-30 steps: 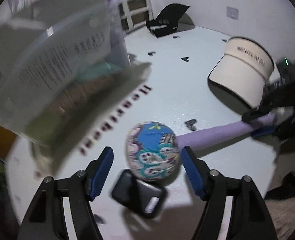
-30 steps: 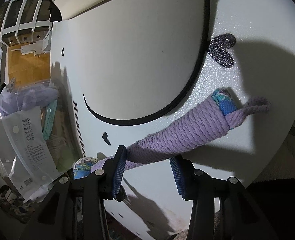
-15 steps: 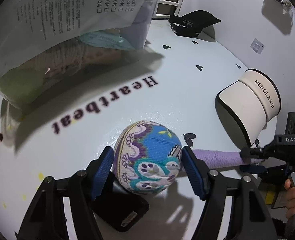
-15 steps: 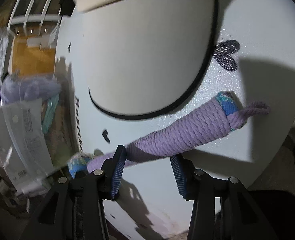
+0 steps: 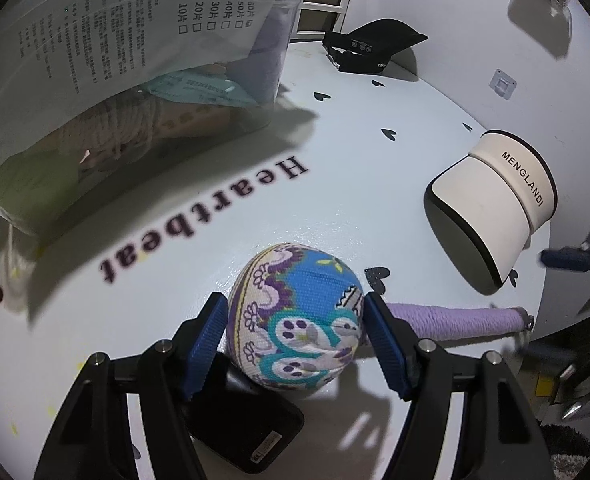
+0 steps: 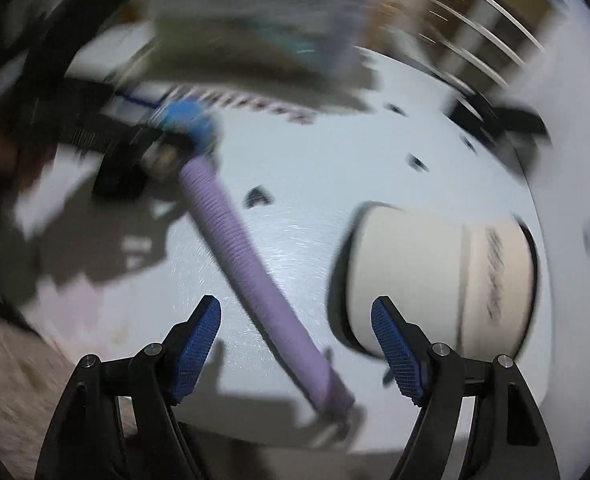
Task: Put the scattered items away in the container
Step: 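Lift the stick with both tools and carry it over the clear box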
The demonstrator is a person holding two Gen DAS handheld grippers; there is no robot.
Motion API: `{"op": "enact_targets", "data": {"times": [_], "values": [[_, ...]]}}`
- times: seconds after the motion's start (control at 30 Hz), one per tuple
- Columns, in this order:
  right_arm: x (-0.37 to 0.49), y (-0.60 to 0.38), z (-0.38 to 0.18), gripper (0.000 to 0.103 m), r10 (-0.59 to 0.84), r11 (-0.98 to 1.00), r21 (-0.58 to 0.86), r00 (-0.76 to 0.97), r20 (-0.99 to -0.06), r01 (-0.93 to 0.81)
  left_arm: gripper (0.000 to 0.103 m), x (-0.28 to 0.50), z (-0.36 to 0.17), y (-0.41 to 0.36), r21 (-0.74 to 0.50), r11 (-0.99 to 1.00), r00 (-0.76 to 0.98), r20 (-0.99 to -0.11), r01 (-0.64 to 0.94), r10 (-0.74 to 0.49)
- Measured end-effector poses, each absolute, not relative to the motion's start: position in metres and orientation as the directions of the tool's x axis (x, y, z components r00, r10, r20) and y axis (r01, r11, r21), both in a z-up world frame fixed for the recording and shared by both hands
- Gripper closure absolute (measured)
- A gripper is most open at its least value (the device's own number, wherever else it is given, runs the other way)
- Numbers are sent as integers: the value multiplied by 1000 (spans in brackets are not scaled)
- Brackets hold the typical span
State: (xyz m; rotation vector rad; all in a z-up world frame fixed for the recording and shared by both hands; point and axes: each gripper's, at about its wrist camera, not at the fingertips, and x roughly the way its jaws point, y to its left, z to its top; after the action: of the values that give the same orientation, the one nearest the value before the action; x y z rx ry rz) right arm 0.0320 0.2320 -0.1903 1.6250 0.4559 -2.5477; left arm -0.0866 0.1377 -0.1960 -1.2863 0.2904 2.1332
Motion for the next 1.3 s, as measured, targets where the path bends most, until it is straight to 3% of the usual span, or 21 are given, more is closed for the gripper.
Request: {"op": "enact_targets", "data": {"times": [0.1,0.3,0.33,0.37,0.4,0.43,0.77,0.83,0.87,1.07,1.3], "values": [[28,214,-212,25,86,-905,-258,-451,-888,337,34,-92,-191,131,-126,-767,-319,-858,-629,403],[11,205,-236,26,93,-895,-258,-412,-906,365,34,-92,-192,134,-128,-767,-325,-853,-629,408],[9,203,-238,33,107,-889,-270,-407,-907,370,34,-92,-192,134,-127,-768,-327,-852,-628,409],[8,201,-241,57,126,-880,-290,-405,-905,376,34,-92,-193,134,-128,-768,-329,-851,-628,410],[7,198,-245,67,145,-871,-310,-404,-903,381,34,-92,-193,134,-129,-768,-330,-849,-627,412],[7,198,-245,71,147,-869,-317,-414,-898,380,34,-92,-193,135,-130,-768,-331,-848,-627,413],[9,197,-248,73,128,-847,-333,-449,-884,415,20,-90,-206,125,-162,-812,-314,-866,-560,389],[8,198,-249,73,119,-845,-329,-451,-884,422,21,-91,-209,125,-178,-815,-301,-869,-551,393],[8,198,-250,74,115,-844,-327,-452,-885,425,30,-92,-208,125,-194,-814,-296,-865,-547,405],[5,204,-248,75,74,-858,-277,-430,-900,432,32,-93,-205,130,-196,-821,-298,-866,-537,401],[9,204,-229,76,103,-840,-339,-489,-866,424,33,-77,-174,133,-135,-811,-397,-818,-569,415]]}}
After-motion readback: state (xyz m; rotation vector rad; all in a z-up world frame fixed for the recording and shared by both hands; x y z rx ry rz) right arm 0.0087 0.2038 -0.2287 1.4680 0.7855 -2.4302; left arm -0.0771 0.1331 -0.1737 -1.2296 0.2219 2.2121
